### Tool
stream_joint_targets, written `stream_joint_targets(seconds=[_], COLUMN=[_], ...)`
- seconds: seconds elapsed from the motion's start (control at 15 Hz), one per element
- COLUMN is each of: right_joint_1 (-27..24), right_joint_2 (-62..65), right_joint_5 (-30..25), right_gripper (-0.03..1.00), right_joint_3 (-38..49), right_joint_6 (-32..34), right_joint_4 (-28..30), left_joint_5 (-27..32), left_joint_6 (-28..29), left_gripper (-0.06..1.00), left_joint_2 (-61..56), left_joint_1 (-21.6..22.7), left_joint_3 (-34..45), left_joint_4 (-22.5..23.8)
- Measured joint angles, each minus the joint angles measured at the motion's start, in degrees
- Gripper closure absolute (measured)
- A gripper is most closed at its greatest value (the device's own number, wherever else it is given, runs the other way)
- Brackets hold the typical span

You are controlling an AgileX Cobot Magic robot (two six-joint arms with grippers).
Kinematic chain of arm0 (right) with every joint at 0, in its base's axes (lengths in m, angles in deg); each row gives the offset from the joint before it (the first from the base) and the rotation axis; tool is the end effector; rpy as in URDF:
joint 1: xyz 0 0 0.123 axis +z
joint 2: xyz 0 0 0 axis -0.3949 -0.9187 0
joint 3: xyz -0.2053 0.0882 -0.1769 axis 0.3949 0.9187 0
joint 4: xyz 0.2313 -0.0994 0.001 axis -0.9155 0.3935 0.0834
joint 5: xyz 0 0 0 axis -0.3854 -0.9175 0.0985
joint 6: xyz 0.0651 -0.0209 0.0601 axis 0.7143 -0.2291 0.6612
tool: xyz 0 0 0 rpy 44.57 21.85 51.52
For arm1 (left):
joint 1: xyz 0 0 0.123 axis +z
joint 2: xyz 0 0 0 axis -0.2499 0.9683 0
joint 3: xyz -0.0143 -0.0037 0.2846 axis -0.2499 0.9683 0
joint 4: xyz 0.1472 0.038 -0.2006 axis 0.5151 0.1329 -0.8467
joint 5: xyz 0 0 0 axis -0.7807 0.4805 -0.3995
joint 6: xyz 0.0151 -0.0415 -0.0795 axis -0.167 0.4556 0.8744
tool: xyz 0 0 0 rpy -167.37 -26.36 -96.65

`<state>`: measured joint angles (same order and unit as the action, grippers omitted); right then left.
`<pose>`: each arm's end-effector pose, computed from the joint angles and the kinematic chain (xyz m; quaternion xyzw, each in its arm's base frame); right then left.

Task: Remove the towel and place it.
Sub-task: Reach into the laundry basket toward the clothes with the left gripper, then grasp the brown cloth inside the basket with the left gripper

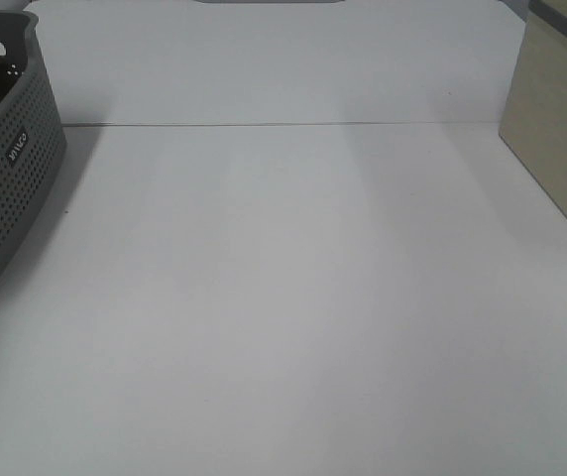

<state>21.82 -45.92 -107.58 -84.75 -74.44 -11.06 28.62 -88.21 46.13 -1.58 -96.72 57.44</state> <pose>-0.0060 0.0076 0.2778 -0.0408 0.8511 0.0101 0.5233 0.4539 0.1172 0.2337 0.3860 0.9114 0.1306 0.0582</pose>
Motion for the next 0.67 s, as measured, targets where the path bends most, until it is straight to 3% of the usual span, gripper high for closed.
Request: stream_joint_targets(seconds=[0.27, 0.47, 0.67], right_joint_1=[0.0, 0.0, 0.0], right_joint_2=[0.0, 0.0, 0.0], right_joint_5=[0.0, 0.0, 0.0], right_gripper=[0.19, 0.19, 0.19], right_joint_3=[0.0, 0.0, 0.0], right_joint_6=[0.0, 0.0, 0.0], right_joint_4=[0.0, 0.0, 0.0], left_joint_5=[-0.29, -0.29, -0.29], left_joint_6=[-4.13, -7.05, -7.85], left_gripper=[-0.03, 0.04, 0.58], left_joint_2=[4.13, 4.3, 4.35], left_joint_1=[1.55, 2.01, 2.01], left_joint_3=[-0.8, -0.86, -0.86], left_joint_4=[-0.06, -0.11, 0.74])
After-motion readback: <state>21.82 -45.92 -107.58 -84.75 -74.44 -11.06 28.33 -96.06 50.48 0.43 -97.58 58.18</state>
